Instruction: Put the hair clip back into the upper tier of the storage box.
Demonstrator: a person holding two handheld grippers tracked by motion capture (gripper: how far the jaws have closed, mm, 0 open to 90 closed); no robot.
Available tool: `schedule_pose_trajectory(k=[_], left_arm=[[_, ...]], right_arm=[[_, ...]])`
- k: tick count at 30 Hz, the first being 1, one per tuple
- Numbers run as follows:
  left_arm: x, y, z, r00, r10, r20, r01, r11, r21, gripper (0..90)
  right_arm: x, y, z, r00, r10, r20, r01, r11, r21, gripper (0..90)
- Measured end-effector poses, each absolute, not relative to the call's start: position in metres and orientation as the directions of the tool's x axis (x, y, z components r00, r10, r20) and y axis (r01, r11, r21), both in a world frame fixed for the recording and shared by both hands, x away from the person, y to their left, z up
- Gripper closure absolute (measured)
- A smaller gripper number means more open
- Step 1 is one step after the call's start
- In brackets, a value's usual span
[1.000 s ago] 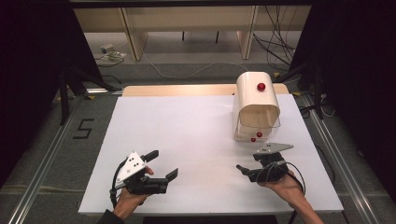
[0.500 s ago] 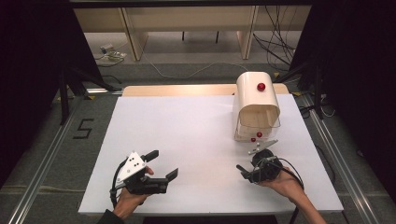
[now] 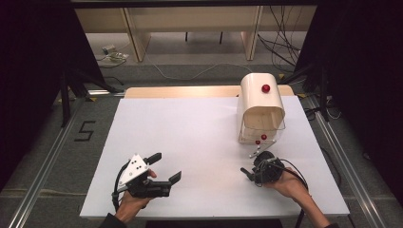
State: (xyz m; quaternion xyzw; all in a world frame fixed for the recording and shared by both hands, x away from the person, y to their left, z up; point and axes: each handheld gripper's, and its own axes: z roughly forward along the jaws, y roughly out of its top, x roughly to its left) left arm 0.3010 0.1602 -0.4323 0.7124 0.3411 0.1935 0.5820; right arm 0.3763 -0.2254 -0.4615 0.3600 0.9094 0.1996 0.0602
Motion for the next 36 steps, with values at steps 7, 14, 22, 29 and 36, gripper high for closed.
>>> schedule_pose_trajectory(k=[7, 14, 22, 29, 36], left_arm=[[0.301, 0.160, -0.432, 0.691, 0.713, -0.121, 0.261, -0.089, 0.961, 5.7], [0.301, 0.160, -0.432, 0.689, 0.714, -0.125, 0.262, -0.085, 0.961, 5.7], [0.301, 0.160, -0.432, 0.688, 0.715, -0.124, 0.261, -0.085, 0.962, 5.7], [0.301, 0.160, -0.432, 0.688, 0.715, -0.124, 0.260, -0.083, 0.962, 5.7], [0.301, 0.160, -0.432, 0.689, 0.715, -0.121, 0.259, -0.087, 0.962, 5.7]], right_arm=[[0.375, -0.223, -0.462, -0.737, 0.675, 0.017, 0.627, 0.674, 0.390, 76.8], [0.373, -0.222, -0.462, -0.748, 0.664, 0.018, 0.616, 0.682, 0.394, 81.2], [0.369, -0.223, -0.457, -0.753, 0.658, 0.018, 0.603, 0.678, 0.421, 81.9], [0.367, -0.226, -0.448, -0.756, 0.655, 0.017, 0.581, 0.658, 0.479, 82.0], [0.362, -0.226, -0.438, -0.763, 0.646, 0.019, 0.557, 0.642, 0.527, 82.0]])
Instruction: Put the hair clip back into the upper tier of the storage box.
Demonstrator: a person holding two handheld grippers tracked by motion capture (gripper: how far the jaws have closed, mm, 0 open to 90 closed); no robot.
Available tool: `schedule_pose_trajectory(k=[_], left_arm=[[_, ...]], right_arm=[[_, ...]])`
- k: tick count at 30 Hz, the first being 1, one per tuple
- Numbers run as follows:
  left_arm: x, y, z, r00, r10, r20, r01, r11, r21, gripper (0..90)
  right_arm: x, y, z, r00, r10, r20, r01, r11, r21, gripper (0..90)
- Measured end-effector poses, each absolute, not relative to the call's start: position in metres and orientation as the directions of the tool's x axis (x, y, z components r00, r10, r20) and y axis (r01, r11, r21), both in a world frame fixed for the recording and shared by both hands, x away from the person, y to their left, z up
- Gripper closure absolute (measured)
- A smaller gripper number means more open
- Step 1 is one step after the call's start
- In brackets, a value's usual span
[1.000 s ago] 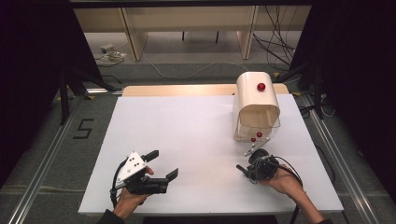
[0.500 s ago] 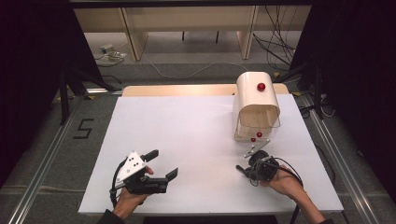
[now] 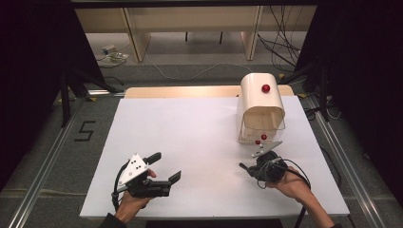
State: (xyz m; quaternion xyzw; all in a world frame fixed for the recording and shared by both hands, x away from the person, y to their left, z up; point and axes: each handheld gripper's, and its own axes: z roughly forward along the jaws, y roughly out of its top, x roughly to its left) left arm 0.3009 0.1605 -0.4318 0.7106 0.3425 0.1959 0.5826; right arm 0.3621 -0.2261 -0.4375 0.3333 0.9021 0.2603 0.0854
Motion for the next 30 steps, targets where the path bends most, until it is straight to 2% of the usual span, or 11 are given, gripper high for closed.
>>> schedule_pose_trajectory(k=[30], left_arm=[[0.301, 0.162, -0.432, 0.682, 0.720, -0.124, 0.257, -0.077, 0.963, 5.7]], right_arm=[[0.347, -0.215, -0.375, -0.805, 0.592, -0.044, 0.415, 0.613, 0.672, 81.9]])
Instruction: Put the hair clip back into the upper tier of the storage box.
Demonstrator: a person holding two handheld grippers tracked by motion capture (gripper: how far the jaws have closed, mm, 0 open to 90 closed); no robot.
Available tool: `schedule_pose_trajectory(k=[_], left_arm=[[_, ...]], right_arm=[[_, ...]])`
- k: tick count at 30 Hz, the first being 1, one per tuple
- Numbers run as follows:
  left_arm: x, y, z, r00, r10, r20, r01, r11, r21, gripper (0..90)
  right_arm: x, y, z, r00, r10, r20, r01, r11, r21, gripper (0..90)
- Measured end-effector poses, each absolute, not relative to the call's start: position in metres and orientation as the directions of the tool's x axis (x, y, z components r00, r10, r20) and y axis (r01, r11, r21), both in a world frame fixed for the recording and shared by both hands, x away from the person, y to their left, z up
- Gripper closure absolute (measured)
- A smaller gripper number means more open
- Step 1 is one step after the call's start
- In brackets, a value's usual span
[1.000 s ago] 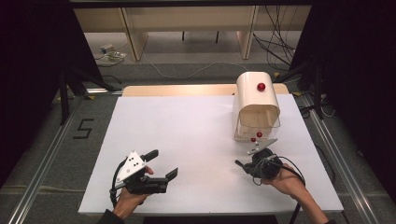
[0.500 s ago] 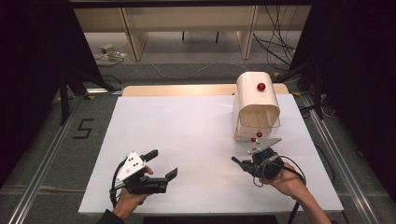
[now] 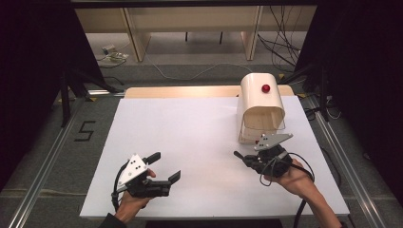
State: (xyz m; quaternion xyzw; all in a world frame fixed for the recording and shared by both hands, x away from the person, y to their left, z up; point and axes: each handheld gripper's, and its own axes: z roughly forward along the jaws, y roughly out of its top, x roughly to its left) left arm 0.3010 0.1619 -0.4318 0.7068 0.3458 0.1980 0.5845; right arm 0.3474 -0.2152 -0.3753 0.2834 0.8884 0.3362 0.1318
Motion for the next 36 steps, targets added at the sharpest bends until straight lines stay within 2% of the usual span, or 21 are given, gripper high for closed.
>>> schedule_pose_trajectory(k=[36], left_arm=[[0.301, 0.162, -0.432, 0.682, 0.721, -0.121, 0.252, -0.077, 0.965, 5.6]], right_arm=[[0.353, -0.227, -0.329, -0.772, 0.630, -0.087, 0.351, 0.536, 0.768, 82.0]])
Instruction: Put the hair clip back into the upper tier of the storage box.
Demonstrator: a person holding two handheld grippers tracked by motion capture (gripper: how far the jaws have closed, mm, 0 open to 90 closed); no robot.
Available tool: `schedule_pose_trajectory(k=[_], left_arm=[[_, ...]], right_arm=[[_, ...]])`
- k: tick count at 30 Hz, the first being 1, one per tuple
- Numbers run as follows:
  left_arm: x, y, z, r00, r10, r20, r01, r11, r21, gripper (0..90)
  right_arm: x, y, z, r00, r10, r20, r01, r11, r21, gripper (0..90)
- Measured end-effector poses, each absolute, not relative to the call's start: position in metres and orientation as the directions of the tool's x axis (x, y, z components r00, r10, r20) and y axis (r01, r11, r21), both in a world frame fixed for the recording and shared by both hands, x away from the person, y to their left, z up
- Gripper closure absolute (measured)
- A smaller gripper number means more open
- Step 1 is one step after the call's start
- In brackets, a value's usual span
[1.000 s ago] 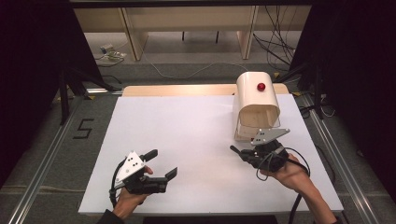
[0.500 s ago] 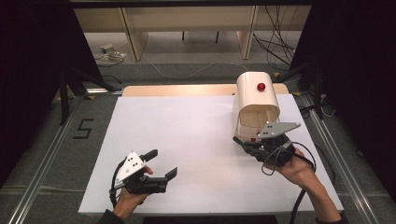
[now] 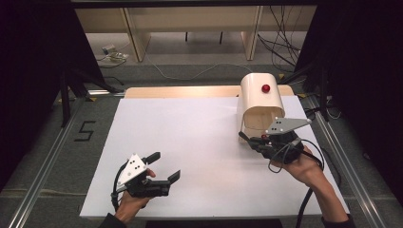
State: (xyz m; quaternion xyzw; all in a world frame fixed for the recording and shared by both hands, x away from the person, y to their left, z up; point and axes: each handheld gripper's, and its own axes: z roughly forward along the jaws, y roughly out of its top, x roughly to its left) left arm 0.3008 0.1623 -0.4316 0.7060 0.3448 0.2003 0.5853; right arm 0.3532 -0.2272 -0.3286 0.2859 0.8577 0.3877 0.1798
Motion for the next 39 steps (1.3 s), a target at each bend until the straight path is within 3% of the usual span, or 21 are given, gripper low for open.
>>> schedule_pose_trajectory(k=[39], left_arm=[[0.301, 0.163, -0.431, 0.680, 0.722, -0.127, 0.255, -0.070, 0.965, 5.7]], right_arm=[[0.380, -0.255, -0.312, -0.679, 0.726, -0.109, 0.360, 0.459, 0.812, 82.0]])
